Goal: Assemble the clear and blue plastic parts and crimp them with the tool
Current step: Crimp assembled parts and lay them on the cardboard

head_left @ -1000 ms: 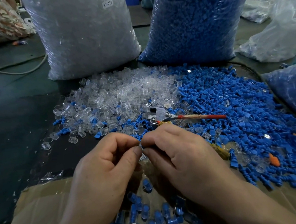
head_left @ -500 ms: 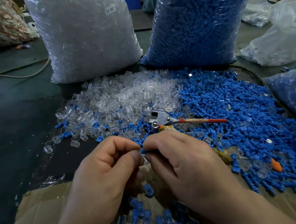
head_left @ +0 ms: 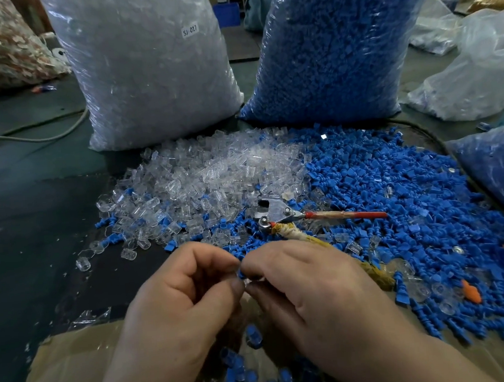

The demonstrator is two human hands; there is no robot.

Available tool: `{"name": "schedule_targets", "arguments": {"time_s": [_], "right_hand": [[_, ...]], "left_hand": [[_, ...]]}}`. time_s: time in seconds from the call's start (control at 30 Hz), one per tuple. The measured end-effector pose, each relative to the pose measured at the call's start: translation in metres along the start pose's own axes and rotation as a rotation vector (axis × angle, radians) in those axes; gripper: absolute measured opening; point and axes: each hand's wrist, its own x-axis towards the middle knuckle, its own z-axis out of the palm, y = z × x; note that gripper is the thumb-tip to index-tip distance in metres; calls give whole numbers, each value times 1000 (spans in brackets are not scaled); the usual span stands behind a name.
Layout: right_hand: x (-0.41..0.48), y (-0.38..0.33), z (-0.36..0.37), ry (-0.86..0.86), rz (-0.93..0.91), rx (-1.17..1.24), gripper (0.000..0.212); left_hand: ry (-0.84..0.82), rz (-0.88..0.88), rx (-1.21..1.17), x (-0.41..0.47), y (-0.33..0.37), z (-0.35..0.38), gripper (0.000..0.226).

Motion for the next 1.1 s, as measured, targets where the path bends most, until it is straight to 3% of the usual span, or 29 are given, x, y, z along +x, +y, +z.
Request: {"name": "schedule_targets", "arguments": {"time_s": [0.1,0.23,0.37,0.63,0.83,0.97,1.1], "right_hand": [[1,4,-1,-24,-25,-177,29],[1,27,-12,-112,338,-493,66],[0,45,-18,-190,443,-662,71],[10,47,-23,-136,433,-609,50],[5,27,-31,64,300,-337,40],[-1,21,-31,-65,176,-374,48],[0,23,-31,-181,160,-354,59]], "left_hand": [[87,-6,58,2,-2,1,39],[126,-33,85,2,-6,0,17],[112,-87,37,3,-6,1,19],[134,-124,-118,6,3,1,32],[190,-78,-213,8,0,-1,17],[190,-3,-169,8,-4,-3,28],[156,34,-148,6,-3,-6,24]]}}
